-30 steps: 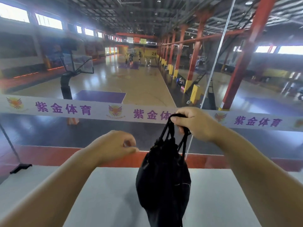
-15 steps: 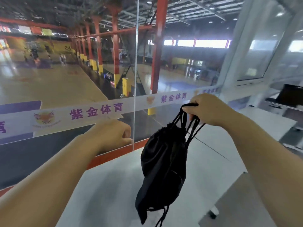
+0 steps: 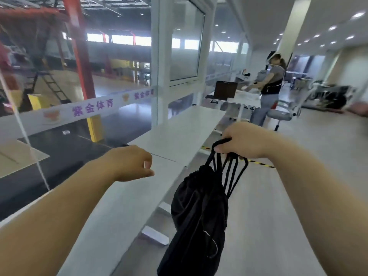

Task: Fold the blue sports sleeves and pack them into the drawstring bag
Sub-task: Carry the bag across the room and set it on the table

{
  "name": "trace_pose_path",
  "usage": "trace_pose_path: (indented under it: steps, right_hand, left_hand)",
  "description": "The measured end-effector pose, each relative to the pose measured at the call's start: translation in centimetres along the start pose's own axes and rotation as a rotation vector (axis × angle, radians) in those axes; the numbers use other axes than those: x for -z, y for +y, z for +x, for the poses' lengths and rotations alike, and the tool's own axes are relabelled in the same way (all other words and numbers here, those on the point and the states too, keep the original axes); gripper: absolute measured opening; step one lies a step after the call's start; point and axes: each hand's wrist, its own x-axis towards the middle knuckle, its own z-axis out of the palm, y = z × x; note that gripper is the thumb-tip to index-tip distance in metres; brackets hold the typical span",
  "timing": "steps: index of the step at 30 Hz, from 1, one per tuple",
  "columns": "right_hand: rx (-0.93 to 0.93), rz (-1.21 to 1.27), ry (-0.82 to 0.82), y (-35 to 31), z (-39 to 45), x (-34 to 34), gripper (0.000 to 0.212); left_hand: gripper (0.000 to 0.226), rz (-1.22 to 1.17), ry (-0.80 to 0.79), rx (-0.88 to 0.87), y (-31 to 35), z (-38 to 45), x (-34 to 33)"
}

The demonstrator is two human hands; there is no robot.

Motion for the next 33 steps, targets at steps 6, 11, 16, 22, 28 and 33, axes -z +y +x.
trace_pose_path:
  steps: [6, 11, 16, 22, 28, 33]
  right_hand:
    - [-0.234, 0.042, -0.022, 13.6, -8.0, 0.1, 0.043]
    - [-0.446, 0.082, 0.014, 23.6, -14.6, -0.1, 0.034]
    - [-0.655, 0.0, 0.039, 31.5, -21.2, 0.4, 0.032]
    - [-0.891, 0.056, 0.052, 40.1, -27.3, 0.7, 0.029]
    - [-1.104, 0.09, 0.095, 48.2, -31.8, 1.5, 0.031]
    - [-1.304, 0.149, 0.155, 54.3, -35.3, 3.2, 0.033]
  left_hand:
    - [0.02, -0.015, -0.088, -0.209, 14.8, 6.7, -3.1]
    - [0.019, -0.009, -0.151, -0.381, 26.5, 11.5, -5.6]
    - [0.021, 0.026, -0.183, -0.573, 38.1, 15.2, -7.2]
    - [0.022, 0.056, -0.21, -0.785, 50.4, 19.3, -8.8]
    - [0.02, 0.054, -0.227, -0.971, 62.2, 25.1, -9.3]
    - [0.02, 0.076, -0.248, -1.111, 72.2, 29.8, -8.8]
